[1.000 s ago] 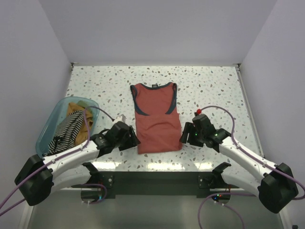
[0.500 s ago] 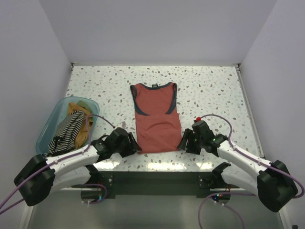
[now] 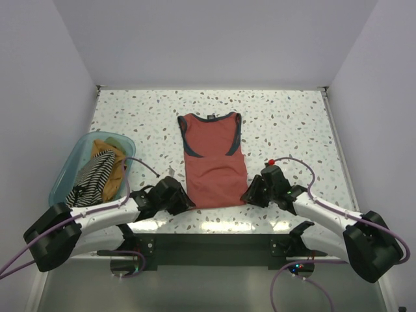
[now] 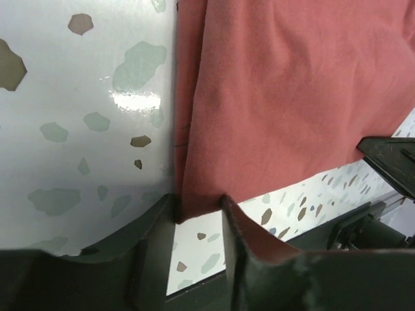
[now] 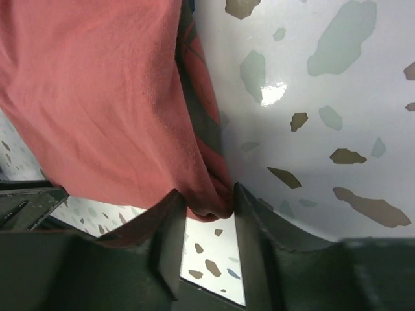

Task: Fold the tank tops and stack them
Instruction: Fold the tank top

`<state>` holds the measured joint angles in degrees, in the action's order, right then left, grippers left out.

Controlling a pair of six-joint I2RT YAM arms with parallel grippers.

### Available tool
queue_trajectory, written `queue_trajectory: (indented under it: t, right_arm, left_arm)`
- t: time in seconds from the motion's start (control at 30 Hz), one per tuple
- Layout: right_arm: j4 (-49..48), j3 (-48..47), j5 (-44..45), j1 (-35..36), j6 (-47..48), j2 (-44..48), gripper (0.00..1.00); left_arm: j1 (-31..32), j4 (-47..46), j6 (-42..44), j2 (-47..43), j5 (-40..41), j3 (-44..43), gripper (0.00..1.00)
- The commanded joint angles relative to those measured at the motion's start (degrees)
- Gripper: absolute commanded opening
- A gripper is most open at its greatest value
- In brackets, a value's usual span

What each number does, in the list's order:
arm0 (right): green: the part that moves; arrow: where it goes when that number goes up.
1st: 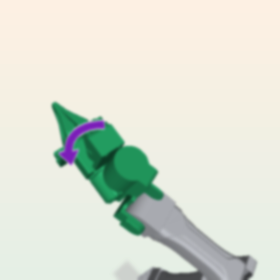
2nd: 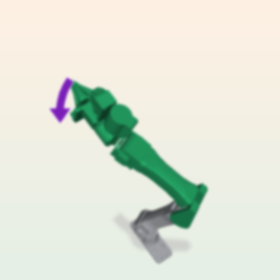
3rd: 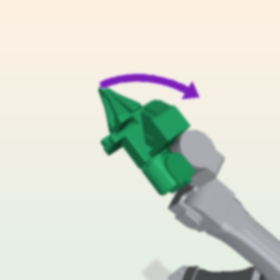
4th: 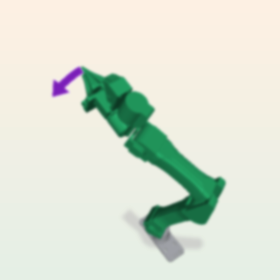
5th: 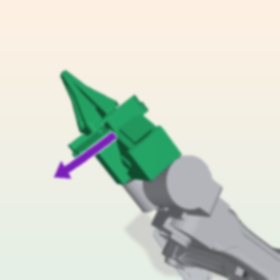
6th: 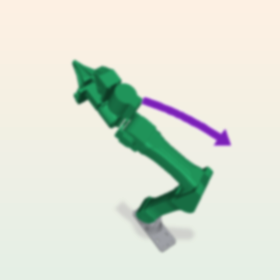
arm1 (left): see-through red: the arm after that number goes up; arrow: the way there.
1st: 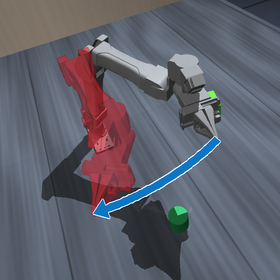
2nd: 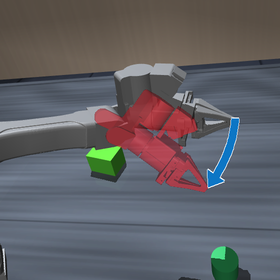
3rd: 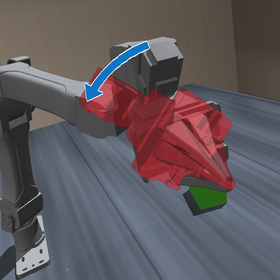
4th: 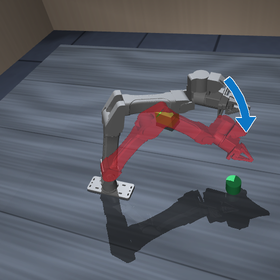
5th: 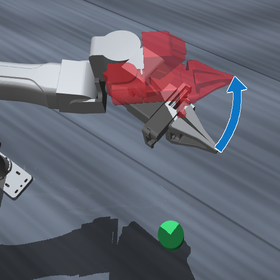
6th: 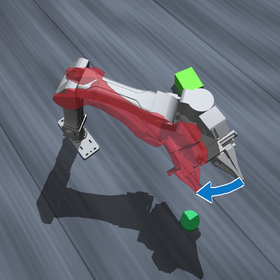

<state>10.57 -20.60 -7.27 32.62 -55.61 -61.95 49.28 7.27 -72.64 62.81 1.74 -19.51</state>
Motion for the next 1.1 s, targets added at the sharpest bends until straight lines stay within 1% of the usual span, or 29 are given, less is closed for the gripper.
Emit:
queue_trajectory:
  t: [0.0, 0.03, 0.1, 0.13, 0.17, 0.2, 0.23, 0.27, 0.3, 0.37, 0.4, 0.53, 0.6, 0.7, 0.73, 0.77, 0.8, 0.83, 0.87, 0.9, 0.97, 1.0, 1.07]
  right_arm:
    - [0.41, 1.97, 1.91, 0.16, -0.29, -0.89, 0.35]
    - [0.77, 1.88, 2.08, 0.34, -0.11, -0.71, 0.34]
    - [1.82, 1.62, 2.52, 0.25, 0.85, -0.19, 0.32]
    - [2.26, 1.44, 2.61, 0.34, 1.21, -0.1, 0.31]
    - [2.61, 1.18, 2.7, 0.25, 1.73, -0.01, 0.29]
    - [3.75, 0.65, 3.22, 0.25, 2.96, -0.01, 0.22]
    - [4.45, 0.21, 3.4, 0.25, 3.75, 0.08, 0.18]
    - [5.24, -0.23, 3.49, 0.25, 4.72, 0.17, 0.13]
    - [7.34, -1.45, 3.84, 0.25, 6.99, 0.25, 0.05]
    - [8.94, -2.68, 2.97, 0.25, 9.46, 0.08, 0.01]
    - [11.03, -3.82, 2.53, 0.42, 11.73, 0.25, 0.0]
    - [16.85, -5.85, 2.35, 4.11, 14.92, 1.92, 0.0]
    - [19.21, -5.85, 2.0, 5.95, 14.05, 3.06, 0.0]
    - [22.46, -5.33, 3.31, 11.83, 10.72, 6.83, 0.0]
    - [23.26, -5.15, 3.66, 15.16, 9.57, 9.02, 0.0]
    - [24.23, -5.06, 4.36, 16.76, 8.34, 10.35, 0.0]
    - [26.67, -5.24, 4.98, 18.25, 6.07, 11.84, 0.0]
    - [28.0, -5.59, 5.77, 21.05, 4.91, 13.25, 0.0]
    - [29.23, -6.55, 6.38, 22.04, 3.95, 16.31, 0.0]
    - [31.77, -7.34, 7.08, 22.66, 2.8, 17.47, 0.0]
    - [33.55, -10.66, 8.93, 22.93, 2.53, 19.32, 0.0]
    - [35.12, -12.17, 11.11, 22.93, 2.7, 19.33, 0.0]
    - [35.57, -16.03, 12.1, 22.84, 2.79, 18.54, 0.0]
  left_arm:
    - [0.64, 3.1, -0.48, 2.23, 3.01, 0.35, 0.37]
    - [0.56, 2.76, -0.4, 2.32, 3.1, 0.35, 0.31]
    - [0.64, 2.66, -0.13, 2.67, 3.36, 0.35, 0.24]
    - [0.56, 2.23, 0.13, 2.85, 3.45, 0.26, 0.17]
    - [0.64, 2.05, 0.31, 3.11, 3.27, 0.09, 0.14]
    - [0.56, 2.05, 0.92, 3.29, 3.36, 0.08, 0.11]
    - [0.56, 2.14, 1.36, 3.37, 3.36, -0.18, 0.03]
    - [0.56, 2.4, 1.8, 3.29, 3.27, -0.62, 0.0]
    - [0.64, 2.75, 2.93, 3.2, 3.36, -0.97, 0.0]
    - [0.65, 3.89, 4.26, 3.03, 3.01, -1.93, 0.0]
    - [0.82, 4.33, 5.48, 2.76, 2.57, -2.2, 0.0]
    - [3.45, 9.5, 6.11, 0.22, 2.83, -3.08, 0.0]
    - [5.65, 11.18, 5.32, -1.36, 2.66, -3.17, 0.0]
    - [10.47, 15.31, 2.78, -3.65, 4.23, -4.31, 0.0]
    - [12.06, 17.58, 1.9, -4.26, 4.85, -5.27, 0.0]
    - [15.38, 19.0, -0.29, -5.23, 5.38, -5.97, 0.0]
    - [17.15, 20.32, -1.44, -5.67, 6.86, -6.76, 0.0]
    - [19.08, 23.55, -2.84, -6.29, 8.09, -8.95, 0.0]
    - [22.32, 25.32, -5.38, -6.9, 9.32, -9.93, 0.0]
    - [23.4, 26.82, -6.36, -7.34, 11.08, -10.89, 0.0]
    - [24.46, 29.81, -7.51, -8.31, 12.41, -13.44, 0.0]
    - [24.38, 30.52, -7.6, -8.66, 14.41, -14.32, 0.0]
    - [24.2, 32.01, -7.25, -8.84, 16.79, -17.4, 0.0]
